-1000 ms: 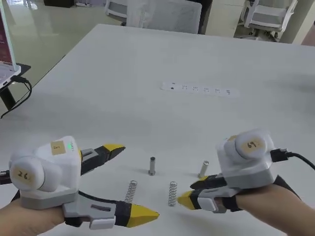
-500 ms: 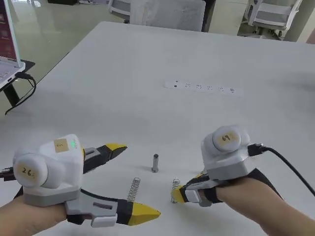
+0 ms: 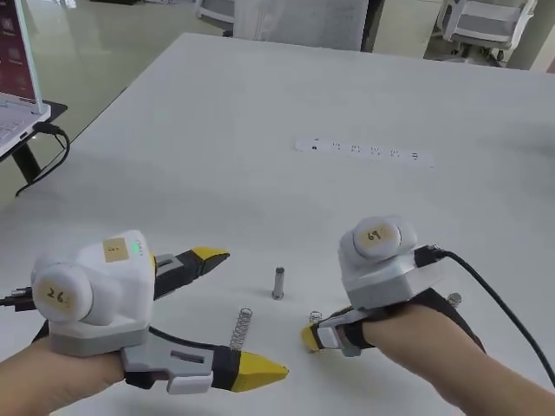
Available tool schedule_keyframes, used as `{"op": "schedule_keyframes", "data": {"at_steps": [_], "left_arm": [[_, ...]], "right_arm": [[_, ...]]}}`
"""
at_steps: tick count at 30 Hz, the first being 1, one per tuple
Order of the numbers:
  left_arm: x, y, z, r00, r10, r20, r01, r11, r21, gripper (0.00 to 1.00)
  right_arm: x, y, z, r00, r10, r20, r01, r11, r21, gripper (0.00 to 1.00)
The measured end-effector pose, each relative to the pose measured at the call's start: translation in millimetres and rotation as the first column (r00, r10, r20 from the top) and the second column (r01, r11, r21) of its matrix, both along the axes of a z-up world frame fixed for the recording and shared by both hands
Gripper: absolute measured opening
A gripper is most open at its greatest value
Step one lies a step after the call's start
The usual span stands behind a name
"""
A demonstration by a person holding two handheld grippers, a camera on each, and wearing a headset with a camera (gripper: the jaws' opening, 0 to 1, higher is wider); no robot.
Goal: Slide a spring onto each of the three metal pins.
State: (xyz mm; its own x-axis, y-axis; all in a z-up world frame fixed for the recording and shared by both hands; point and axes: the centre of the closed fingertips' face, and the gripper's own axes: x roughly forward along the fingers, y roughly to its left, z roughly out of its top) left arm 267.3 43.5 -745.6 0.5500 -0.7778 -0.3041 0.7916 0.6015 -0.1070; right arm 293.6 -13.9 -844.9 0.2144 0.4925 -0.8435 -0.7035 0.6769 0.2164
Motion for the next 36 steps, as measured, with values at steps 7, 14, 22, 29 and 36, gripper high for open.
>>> {"op": "schedule_keyframes", "data": {"at_steps": [7,14,22,29,36], "left_arm": [[-0.2,0.6,-1.1,1.0,0.0,-0.003,0.0,1.0,0.003,0.94],[-0.7,-0.2,-0.5,1.0,0.0,-0.001,0.0,1.0,0.004,0.95],[-1.6,-3.6,0.1,1.0,-0.007,0.0,0.007,1.0,0.002,0.94],[-1.8,-4.5,0.3,1.0,-0.01,0.002,0.01,1.0,0.003,0.94],[-1.7,-5.7,2.2,1.0,-0.014,0.007,0.014,1.0,0.002,0.93]], "right_arm": [[-0.9,-0.7,-5.0,1.0,0.011,-0.001,-0.011,1.0,-0.022,0.17],[-0.6,-2.8,-6.3,0.997,0.066,0.034,-0.063,0.996,-0.066,0.13],[-0.1,-6.9,-5.7,0.988,0.141,0.069,-0.134,0.986,-0.098,0.08],[-6.2,-16.3,-3.6,0.986,0.152,0.071,-0.147,0.986,-0.074,0.08],[-9.9,-24.6,5.1,0.985,0.155,0.071,-0.152,0.987,-0.043,0.08]]}}
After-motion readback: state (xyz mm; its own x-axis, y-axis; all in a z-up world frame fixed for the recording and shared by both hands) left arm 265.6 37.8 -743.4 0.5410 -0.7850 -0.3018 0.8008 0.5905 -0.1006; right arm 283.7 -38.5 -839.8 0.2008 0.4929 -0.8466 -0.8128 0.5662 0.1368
